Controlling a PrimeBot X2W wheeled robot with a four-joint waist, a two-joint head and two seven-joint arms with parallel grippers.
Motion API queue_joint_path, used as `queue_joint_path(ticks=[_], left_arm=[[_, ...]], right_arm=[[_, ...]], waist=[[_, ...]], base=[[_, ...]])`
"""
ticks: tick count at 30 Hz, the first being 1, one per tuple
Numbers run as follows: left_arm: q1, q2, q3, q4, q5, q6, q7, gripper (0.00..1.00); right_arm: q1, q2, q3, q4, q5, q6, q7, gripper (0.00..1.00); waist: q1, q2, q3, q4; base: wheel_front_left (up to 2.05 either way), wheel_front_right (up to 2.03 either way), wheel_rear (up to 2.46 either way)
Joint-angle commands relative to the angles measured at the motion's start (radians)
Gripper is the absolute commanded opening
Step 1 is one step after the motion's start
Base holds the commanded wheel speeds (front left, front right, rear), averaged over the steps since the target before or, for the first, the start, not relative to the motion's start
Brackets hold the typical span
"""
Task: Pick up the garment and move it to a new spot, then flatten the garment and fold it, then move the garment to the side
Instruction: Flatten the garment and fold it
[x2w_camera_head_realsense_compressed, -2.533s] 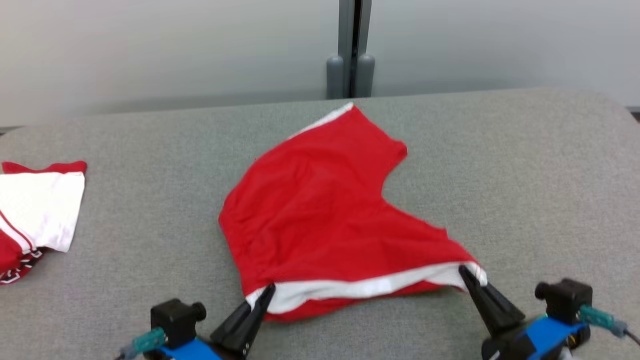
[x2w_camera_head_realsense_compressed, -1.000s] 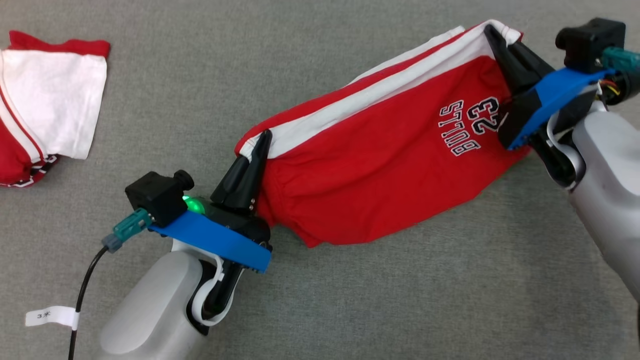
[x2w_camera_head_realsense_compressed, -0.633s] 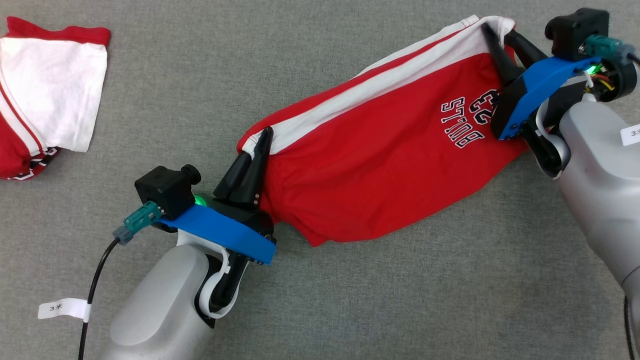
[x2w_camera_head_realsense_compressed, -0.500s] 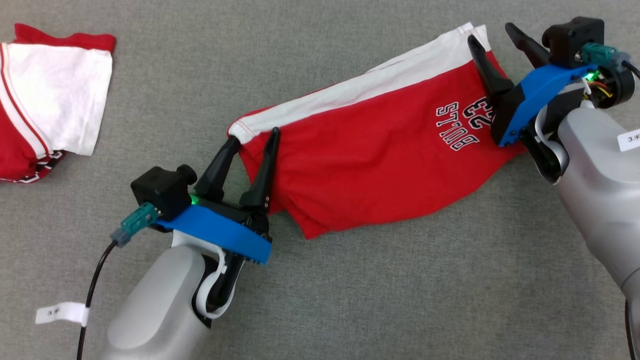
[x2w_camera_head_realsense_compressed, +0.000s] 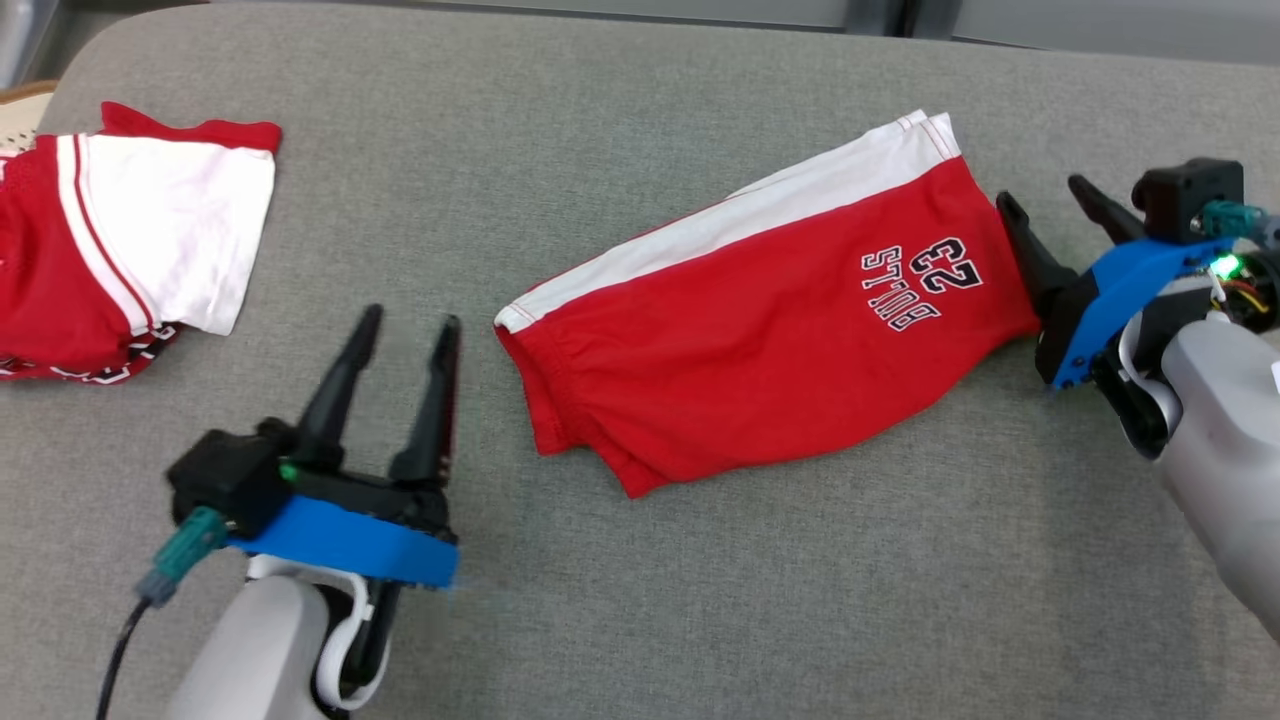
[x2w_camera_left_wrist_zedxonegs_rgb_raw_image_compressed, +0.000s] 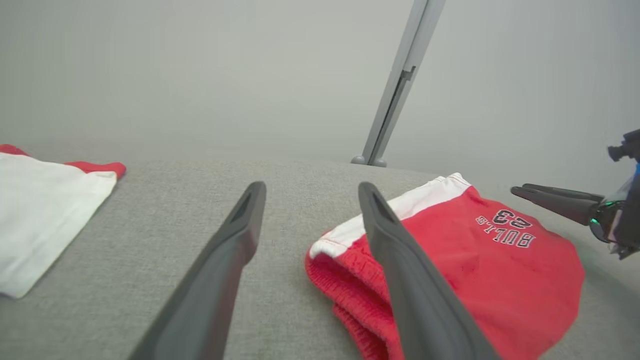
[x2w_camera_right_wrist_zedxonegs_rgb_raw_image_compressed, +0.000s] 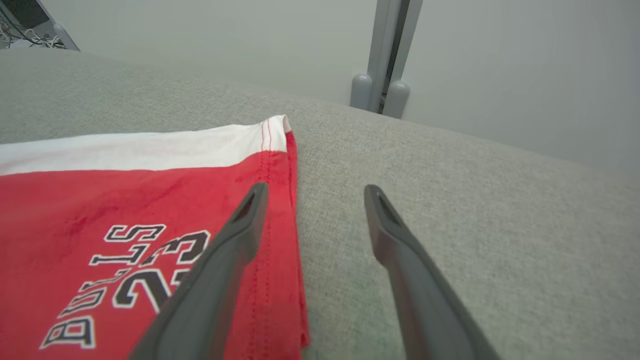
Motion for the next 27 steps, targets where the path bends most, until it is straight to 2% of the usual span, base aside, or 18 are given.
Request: queue_joint_path(ticks=[1,5,8,12,18,19,20,21,27], left_arm=[[0.021,-0.007,0.037,-0.019,0.015,0.01,-0.005,1.0],[0.058,-0.053,0.174,-0.089,0.089,0.061,-0.005,1.0],[0.092,-0.1,0.271,-0.131,0.134,0.076,-0.005,1.0],[0.128,-0.143,0.358,-0.163,0.206,0.066,-0.005,1.0],[0.158,-0.184,0.421,-0.162,0.281,0.046,-0.005,1.0],[0.16,-0.187,0.423,-0.156,0.294,0.044,-0.005,1.0],[0.159,-0.191,0.426,-0.154,0.304,0.043,-0.005,1.0],[0.159,-0.194,0.428,-0.149,0.312,0.041,-0.005,1.0],[0.166,-0.204,0.431,-0.124,0.344,0.032,-0.005,1.0]], right_arm=[[0.02,-0.006,0.007,0.005,0.01,0.0,0.004,1.0],[0.041,-0.008,0.021,0.012,0.04,0.0,0.01,1.0],[0.056,-0.002,0.034,0.018,0.057,0.0,0.019,1.0],[0.07,0.007,0.052,0.024,0.074,0.0,0.027,1.0],[0.105,0.025,0.079,0.029,0.112,0.0,0.064,1.0],[0.111,0.027,0.083,0.029,0.117,0.0,0.073,0.75],[0.116,0.031,0.088,0.026,0.125,0.0,0.083,0.43],[0.121,0.034,0.093,0.021,0.135,0.0,0.093,0.0],[0.15,0.038,0.096,-0.011,0.199,0.0,0.098,0.0]], waist=[[0.0002,-0.0001,-0.002,0.005],[0.0002,-0.0001,-0.002,0.016],[0.0002,-0.0001,-0.004,0.018],[0.0002,-0.0001,-0.009,0.02],[0.0002,-0.0001,-0.02,0.022],[0.0002,-0.0001,-0.022,0.023],[0.0002,-0.0001,-0.024,0.023],[0.0002,-0.0001,-0.025,0.023],[0.0002,-0.0001,-0.05,0.01]], base=[[0.0,0.0,0.0],[0.0,0.0,0.0],[0.0,0.0,0.0],[0.0,0.0,0.0],[0.0,0.0,0.0],[0.0,0.0,0.0],[0.0,0.0,0.0],[0.0,0.0,0.0],[0.0,0.0,0.0]])
